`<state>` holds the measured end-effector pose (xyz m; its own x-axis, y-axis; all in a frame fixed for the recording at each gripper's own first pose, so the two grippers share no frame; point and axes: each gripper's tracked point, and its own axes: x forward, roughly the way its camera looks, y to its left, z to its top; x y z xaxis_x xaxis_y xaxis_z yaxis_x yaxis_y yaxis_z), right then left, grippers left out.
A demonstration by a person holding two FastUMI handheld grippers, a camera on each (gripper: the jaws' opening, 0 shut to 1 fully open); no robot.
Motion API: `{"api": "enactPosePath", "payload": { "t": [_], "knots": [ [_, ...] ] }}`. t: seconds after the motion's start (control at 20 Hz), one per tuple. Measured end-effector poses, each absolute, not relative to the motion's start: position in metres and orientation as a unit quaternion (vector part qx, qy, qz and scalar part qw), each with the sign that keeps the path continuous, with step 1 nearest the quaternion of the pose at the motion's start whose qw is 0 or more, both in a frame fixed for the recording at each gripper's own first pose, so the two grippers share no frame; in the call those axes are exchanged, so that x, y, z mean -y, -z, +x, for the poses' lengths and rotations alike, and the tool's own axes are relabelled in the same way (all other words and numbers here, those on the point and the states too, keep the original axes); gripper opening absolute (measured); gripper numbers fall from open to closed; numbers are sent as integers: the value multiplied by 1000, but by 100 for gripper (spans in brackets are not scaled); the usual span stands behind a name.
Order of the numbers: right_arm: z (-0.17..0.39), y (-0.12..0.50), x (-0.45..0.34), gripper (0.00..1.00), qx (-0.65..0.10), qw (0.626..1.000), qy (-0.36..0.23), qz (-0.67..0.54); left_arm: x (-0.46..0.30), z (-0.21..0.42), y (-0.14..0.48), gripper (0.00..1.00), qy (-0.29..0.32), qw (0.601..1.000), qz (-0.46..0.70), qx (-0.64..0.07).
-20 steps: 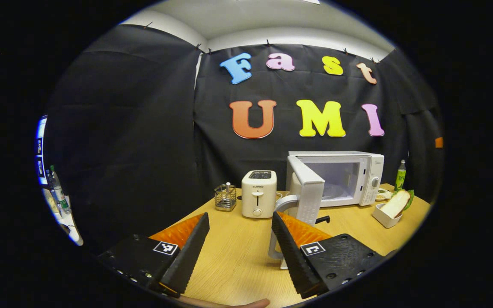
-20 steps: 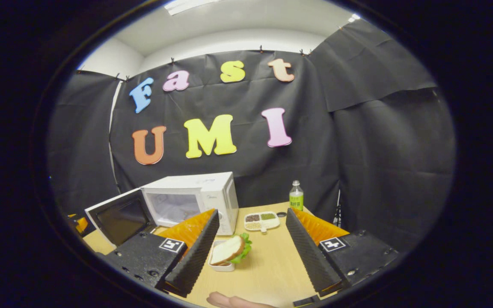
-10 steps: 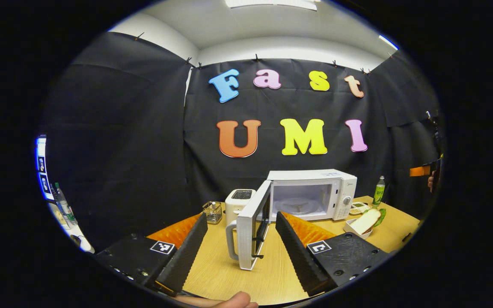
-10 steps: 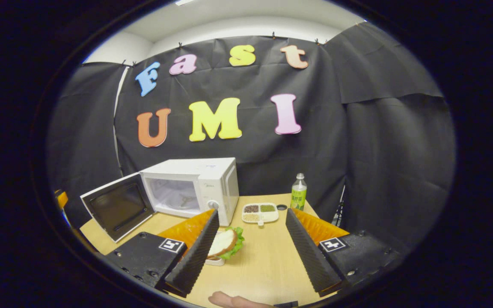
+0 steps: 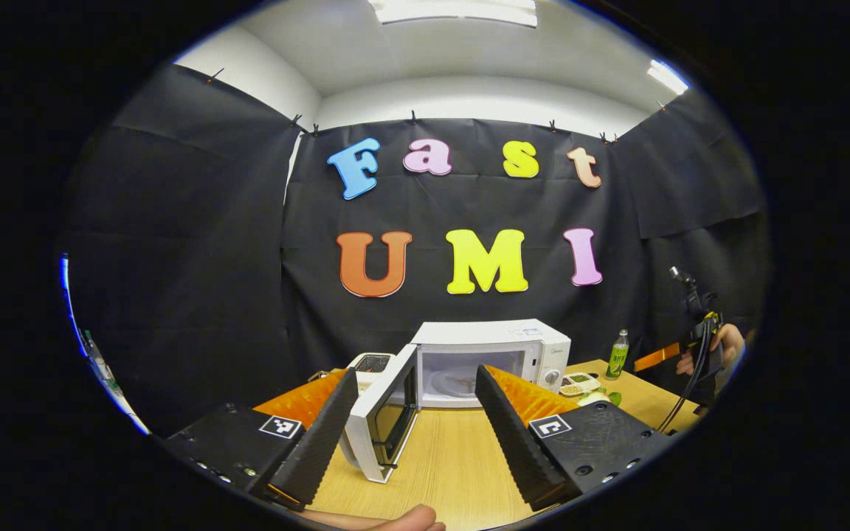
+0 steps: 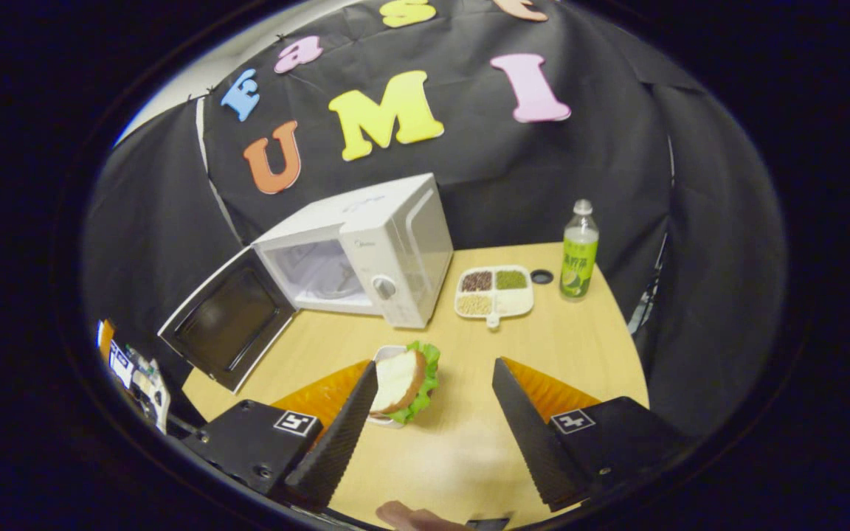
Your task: Open the microwave oven with the left hand, put the food in, and close the microwave oven.
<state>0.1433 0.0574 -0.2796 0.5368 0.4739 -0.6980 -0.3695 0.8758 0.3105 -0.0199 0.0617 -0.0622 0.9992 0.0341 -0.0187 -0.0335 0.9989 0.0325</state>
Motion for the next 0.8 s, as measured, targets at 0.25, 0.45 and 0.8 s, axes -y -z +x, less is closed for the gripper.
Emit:
{"api": "enactPosePath", "payload": {
  "t": [0.25,0.45,0.8],
  "knots": [
    [160,331,-85,88,-511,786,-302,172,-53,-9,74,96,-23,999,23,-23],
    [164,356,-103,84,-551,733,-333,217,-53,-13,73,96,-25,999,22,-31],
    [148,363,-128,29,-580,688,-351,259,-56,-29,63,96,-30,999,25,-19]
  ]
}}
